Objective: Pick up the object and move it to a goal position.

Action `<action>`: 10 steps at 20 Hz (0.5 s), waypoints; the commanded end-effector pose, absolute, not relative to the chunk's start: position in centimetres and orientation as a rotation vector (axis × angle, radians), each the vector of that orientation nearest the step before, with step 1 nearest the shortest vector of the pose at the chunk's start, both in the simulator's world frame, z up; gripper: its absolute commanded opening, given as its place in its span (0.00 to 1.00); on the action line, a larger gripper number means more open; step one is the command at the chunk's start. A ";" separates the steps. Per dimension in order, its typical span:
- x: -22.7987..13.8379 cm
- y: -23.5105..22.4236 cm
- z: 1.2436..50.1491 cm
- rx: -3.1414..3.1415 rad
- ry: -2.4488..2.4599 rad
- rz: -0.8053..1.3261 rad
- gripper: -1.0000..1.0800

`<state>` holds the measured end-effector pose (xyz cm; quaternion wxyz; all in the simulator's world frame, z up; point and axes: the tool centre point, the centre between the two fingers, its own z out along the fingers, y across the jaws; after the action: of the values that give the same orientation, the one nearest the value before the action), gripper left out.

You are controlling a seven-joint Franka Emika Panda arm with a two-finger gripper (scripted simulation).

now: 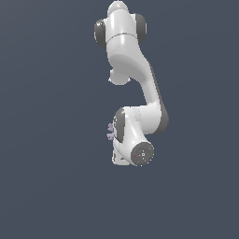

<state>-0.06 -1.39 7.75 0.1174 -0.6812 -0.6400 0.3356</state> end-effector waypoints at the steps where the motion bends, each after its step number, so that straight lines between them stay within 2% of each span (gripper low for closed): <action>1: -0.2 -1.6 7.6 -1.943 -1.891 0.996 0.81; 10: -0.4 -1.9 7.4 -1.870 -1.913 1.014 0.81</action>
<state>-0.40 -1.89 7.36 0.1387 -0.6488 -0.6611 0.3504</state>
